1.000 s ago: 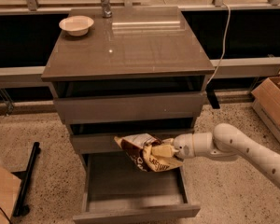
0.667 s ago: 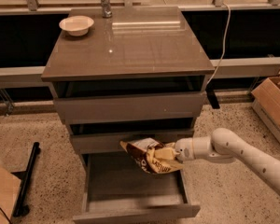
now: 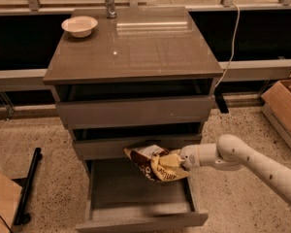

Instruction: Place brown chip bag into bottom drawer

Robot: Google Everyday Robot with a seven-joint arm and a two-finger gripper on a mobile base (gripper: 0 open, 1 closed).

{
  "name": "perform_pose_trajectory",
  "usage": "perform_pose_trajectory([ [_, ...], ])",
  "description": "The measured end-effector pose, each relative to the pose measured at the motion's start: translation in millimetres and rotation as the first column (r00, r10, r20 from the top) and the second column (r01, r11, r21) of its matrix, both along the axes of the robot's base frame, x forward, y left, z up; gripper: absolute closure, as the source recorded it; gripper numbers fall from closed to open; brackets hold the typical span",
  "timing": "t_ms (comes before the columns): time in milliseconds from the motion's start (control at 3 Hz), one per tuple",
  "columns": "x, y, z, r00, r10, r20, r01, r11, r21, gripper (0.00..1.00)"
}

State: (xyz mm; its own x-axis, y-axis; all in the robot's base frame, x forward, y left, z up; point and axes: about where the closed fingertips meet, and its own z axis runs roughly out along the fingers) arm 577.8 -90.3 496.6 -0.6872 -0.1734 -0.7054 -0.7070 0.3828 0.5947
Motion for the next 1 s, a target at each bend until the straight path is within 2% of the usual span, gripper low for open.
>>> perform_pose_trajectory([
  [333,-3,6,-31,0.998,-0.015,-0.062,0.016,1.0,0.004,1.0],
  [667,-11,9,-75,0.988,-0.028,-0.152,0.028,1.0,-0.007,1.0],
  [1000,-23,8,-120,0.9709,-0.037,-0.236,0.031,0.999,-0.032,1.0],
])
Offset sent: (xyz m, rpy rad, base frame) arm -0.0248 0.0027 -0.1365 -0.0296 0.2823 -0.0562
